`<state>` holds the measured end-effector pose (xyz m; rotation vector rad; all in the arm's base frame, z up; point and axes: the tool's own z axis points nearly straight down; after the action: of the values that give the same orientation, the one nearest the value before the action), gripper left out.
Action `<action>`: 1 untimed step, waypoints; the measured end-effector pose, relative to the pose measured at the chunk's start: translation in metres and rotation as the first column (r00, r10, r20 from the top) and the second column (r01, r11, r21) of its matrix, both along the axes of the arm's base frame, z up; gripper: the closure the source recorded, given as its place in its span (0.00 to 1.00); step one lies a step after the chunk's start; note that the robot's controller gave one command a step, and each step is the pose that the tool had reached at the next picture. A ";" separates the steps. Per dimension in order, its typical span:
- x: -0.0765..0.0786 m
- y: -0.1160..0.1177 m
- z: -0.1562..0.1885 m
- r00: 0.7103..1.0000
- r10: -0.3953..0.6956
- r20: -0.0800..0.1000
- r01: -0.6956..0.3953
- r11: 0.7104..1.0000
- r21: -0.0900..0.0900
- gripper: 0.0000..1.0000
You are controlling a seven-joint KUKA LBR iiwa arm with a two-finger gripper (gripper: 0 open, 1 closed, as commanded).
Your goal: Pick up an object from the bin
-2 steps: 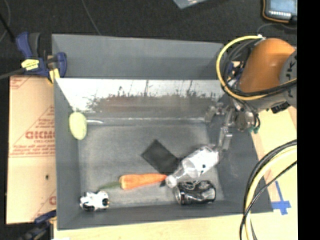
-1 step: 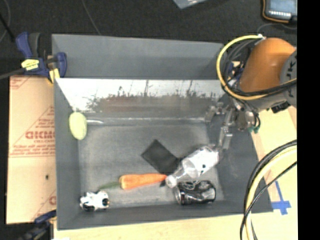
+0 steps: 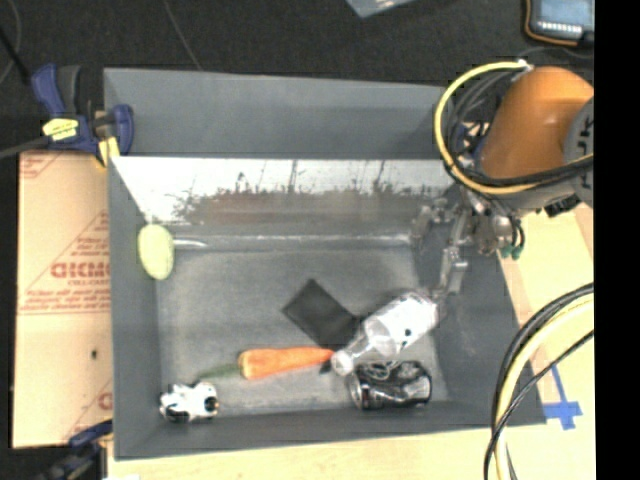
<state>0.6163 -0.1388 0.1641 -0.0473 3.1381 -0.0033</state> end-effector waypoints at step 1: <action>-0.021 -0.011 -0.036 0.982 0.187 0.005 -0.187 0.982 -0.002 0.00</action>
Offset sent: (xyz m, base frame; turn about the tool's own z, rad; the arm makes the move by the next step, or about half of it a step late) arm -0.0451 0.0048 -0.0941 -0.2077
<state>0.5953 -0.1499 0.1282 -0.3419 3.1144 -0.0058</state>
